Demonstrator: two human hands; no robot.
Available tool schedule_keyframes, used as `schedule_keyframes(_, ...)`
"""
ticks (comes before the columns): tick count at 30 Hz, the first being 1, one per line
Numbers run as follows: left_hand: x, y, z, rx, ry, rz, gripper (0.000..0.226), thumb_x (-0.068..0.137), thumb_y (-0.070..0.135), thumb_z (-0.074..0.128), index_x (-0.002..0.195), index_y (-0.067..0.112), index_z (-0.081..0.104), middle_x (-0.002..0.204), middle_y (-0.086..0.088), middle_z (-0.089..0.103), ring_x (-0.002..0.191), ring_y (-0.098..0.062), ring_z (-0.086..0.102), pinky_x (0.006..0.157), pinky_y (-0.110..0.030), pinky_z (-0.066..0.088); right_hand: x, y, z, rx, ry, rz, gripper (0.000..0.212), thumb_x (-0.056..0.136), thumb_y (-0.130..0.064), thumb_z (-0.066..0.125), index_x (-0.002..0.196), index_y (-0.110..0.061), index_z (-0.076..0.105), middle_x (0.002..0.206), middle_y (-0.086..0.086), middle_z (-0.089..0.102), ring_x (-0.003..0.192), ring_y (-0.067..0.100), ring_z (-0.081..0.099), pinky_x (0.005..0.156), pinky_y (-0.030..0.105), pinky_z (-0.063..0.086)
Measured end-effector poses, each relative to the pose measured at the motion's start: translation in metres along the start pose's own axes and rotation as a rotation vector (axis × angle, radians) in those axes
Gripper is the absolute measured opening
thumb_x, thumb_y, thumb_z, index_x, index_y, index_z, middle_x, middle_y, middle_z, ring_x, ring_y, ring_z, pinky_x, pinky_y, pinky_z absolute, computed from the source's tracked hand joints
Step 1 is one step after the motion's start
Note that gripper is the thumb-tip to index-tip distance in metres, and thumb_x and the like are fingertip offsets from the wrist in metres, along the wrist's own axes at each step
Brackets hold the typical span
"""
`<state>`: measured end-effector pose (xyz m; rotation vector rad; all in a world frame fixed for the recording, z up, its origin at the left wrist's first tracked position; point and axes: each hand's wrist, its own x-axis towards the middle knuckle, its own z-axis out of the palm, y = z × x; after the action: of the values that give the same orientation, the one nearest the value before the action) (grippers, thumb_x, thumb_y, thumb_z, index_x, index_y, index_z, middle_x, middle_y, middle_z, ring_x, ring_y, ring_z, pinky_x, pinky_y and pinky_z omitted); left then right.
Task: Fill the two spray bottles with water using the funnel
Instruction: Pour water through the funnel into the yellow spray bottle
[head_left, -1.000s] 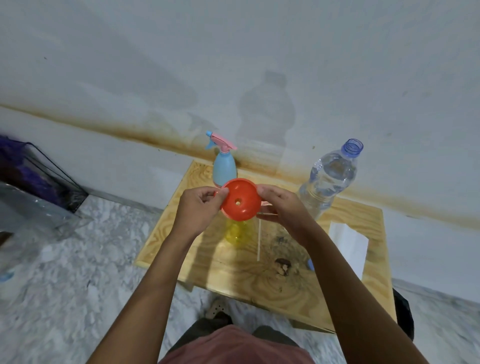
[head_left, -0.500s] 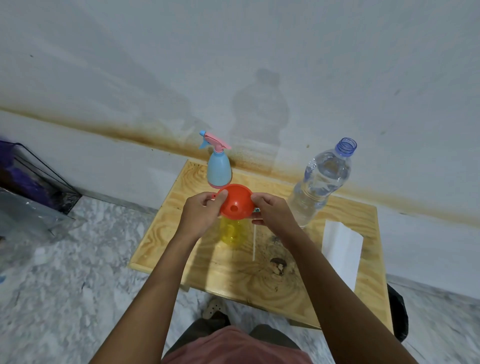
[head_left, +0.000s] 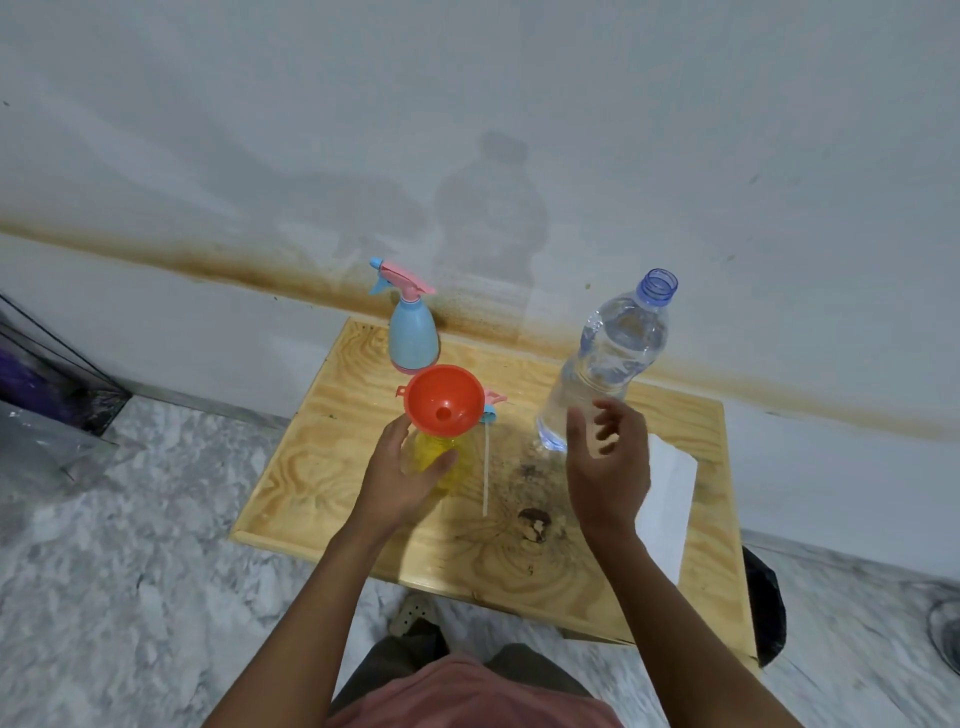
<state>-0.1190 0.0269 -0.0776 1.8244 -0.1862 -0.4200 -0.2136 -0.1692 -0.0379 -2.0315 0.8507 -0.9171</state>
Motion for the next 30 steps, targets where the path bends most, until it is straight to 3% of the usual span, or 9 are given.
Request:
schedule_keyframes(5,0.004,-0.003,0.016,-0.024,0.141,0.044,0.043,0.081,0.025,0.081,0.121,0.023,0.064,0.12,0.01,0.065,0.109,0.014,0.052,0.089,-0.004,0.035,0.025,0.018,-0.016,0.012,0.009,0.087,0.083,0.079,-0.048,0.078,0.143,-0.013,0.04,0.133,0.007,0.048,0.118,0.018,0.05,0.089,0.036,0.049)
schedule_keyframes(9,0.002,-0.002,0.021,-0.028,0.222,0.059,0.031,0.083,0.02,0.079,0.111,0.022,0.067,0.107,0.008,0.069,0.101,0.014,0.056,0.093,-0.024,0.044,0.054,0.022,-0.018,0.11,-0.126,0.118,0.101,0.076,-0.045,0.083,0.153,-0.017,0.025,0.151,0.006,0.036,0.138,0.015,0.039,0.103,0.032,0.041)
schedule_keyframes(14,-0.001,0.002,0.027,-0.057,0.283,0.006,0.037,0.08,0.019,0.082,0.113,0.021,0.065,0.111,0.001,0.067,0.11,-0.013,0.057,0.099,-0.039,0.048,0.083,0.019,-0.013,0.306,-0.262,0.063,0.083,0.076,-0.033,0.086,0.144,-0.026,0.038,0.136,-0.004,0.055,0.125,0.006,0.053,0.096,0.011,0.042)
schedule_keyframes(17,-0.006,0.001,0.024,-0.061,0.254,-0.016,0.065,0.077,0.026,0.084,0.134,0.027,0.053,0.133,0.006,0.057,0.124,-0.014,0.053,0.102,-0.035,0.044,0.092,0.018,-0.01,0.382,-0.305,-0.009,0.07,0.077,-0.028,0.086,0.134,-0.033,0.046,0.129,-0.007,0.059,0.12,0.008,0.058,0.1,0.025,0.049)
schedule_keyframes(20,-0.014,0.003,0.017,-0.037,0.244,0.001,0.094,0.077,0.029,0.084,0.152,0.032,0.029,0.145,0.012,0.043,0.125,-0.008,0.048,0.102,-0.032,0.041,0.095,0.023,-0.005,0.439,-0.376,-0.015,0.09,0.07,-0.026,0.092,0.143,-0.024,0.038,0.135,-0.003,0.056,0.124,0.013,0.057,0.103,0.036,0.051)
schedule_keyframes(23,-0.017,0.003,0.006,-0.037,0.253,0.038,0.083,0.089,0.024,0.073,0.154,0.031,0.022,0.145,0.007,0.042,0.125,-0.015,0.051,0.098,-0.033,0.046,0.096,0.025,0.001,0.455,-0.341,0.027,0.097,0.065,-0.029,0.094,0.144,-0.024,0.037,0.138,-0.004,0.055,0.126,0.013,0.057,0.105,0.045,0.05)
schedule_keyframes(25,-0.017,0.006,0.0,-0.041,0.275,0.057,0.07,0.096,0.019,0.063,0.154,0.028,0.023,0.142,0.003,0.045,0.119,-0.018,0.055,0.088,-0.023,0.047,0.096,0.025,0.006,0.453,-0.303,0.037,0.097,0.066,-0.029,0.094,0.144,-0.023,0.037,0.138,-0.004,0.055,0.126,0.011,0.056,0.106,0.044,0.05)
schedule_keyframes(27,-0.015,0.013,-0.003,-0.05,0.306,0.045,0.061,0.099,0.022,0.057,0.153,0.027,0.029,0.136,0.003,0.05,0.111,-0.014,0.057,0.077,-0.016,0.044,0.096,0.024,0.01,0.462,-0.268,0.047,0.097,0.066,-0.032,0.093,0.145,-0.023,0.036,0.139,-0.003,0.054,0.126,0.011,0.056,0.106,0.043,0.05)
schedule_keyframes(30,-0.009,0.024,-0.005,-0.098,0.376,0.028,0.045,0.1,0.036,0.054,0.143,0.03,0.045,0.123,0.007,0.057,0.11,-0.019,0.06,0.076,-0.022,0.048,0.096,0.022,0.013,0.483,-0.217,0.047,0.09,0.071,-0.024,0.091,0.143,-0.019,0.037,0.133,-0.006,0.057,0.122,0.009,0.058,0.104,0.037,0.051)
